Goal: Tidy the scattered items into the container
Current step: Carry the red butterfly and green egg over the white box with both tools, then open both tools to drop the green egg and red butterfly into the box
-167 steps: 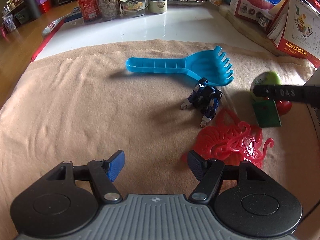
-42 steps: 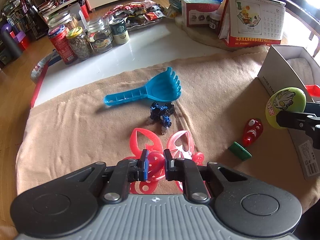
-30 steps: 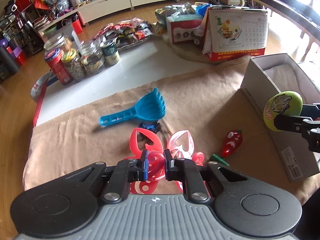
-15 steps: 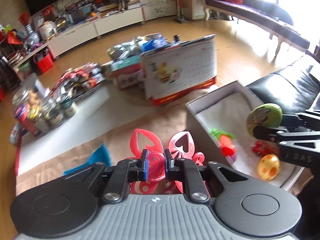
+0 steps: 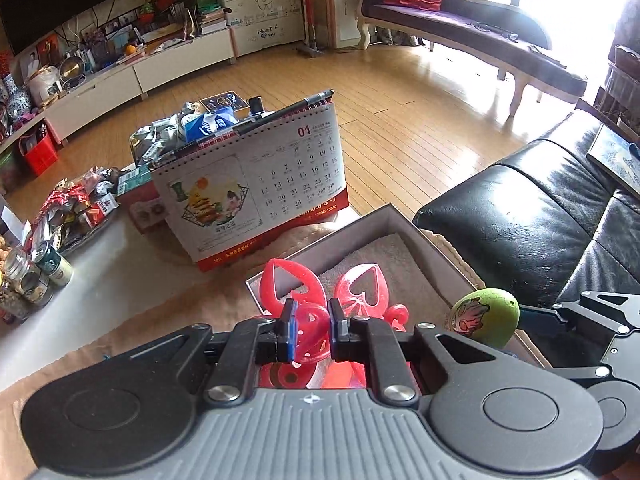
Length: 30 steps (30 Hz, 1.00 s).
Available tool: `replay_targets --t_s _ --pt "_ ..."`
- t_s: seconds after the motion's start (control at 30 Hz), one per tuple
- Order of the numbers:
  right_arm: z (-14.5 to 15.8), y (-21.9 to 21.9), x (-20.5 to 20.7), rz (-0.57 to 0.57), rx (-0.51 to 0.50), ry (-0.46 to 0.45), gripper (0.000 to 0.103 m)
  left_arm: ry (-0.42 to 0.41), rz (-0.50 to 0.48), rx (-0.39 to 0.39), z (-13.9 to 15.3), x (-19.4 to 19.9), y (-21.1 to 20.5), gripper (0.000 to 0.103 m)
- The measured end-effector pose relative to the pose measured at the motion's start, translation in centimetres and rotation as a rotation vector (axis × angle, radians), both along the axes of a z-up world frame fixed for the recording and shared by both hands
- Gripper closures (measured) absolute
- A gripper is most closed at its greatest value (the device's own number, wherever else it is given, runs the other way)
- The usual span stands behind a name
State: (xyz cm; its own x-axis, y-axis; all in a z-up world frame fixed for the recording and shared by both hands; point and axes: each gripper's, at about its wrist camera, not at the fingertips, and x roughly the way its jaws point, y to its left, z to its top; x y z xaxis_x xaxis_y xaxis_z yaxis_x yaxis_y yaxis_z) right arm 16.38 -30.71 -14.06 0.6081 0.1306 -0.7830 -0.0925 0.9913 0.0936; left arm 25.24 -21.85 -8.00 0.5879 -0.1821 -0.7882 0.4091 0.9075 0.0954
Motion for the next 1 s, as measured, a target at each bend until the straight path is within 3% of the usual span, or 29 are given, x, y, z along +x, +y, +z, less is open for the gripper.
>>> replay_targets --t_s 0.53,0.67,0.77,1.0 --pt "-3.0 -0.3 1.1 0.004 -0.005 0.066 0.054 0.057 0.06 0.023 -5.1 2.7 -0.5 0.086" --pt "-3.5 -0.4 1.3 -0.003 -0.003 0.078 0.054 0.037 0.069 0.035 -5.2 2.8 -0.4 0.071" --pt "-3.6 -0.4 1.3 -0.009 -0.007 0.079 0.054 0.032 0.069 0.046 -5.2 2.8 -0.4 0.069" --pt "-3.2 -0.2 1.5 -0.033 -0.019 0.062 0.054 0.019 0.12 0.034 -5.0 2.3 0.4 0.053"
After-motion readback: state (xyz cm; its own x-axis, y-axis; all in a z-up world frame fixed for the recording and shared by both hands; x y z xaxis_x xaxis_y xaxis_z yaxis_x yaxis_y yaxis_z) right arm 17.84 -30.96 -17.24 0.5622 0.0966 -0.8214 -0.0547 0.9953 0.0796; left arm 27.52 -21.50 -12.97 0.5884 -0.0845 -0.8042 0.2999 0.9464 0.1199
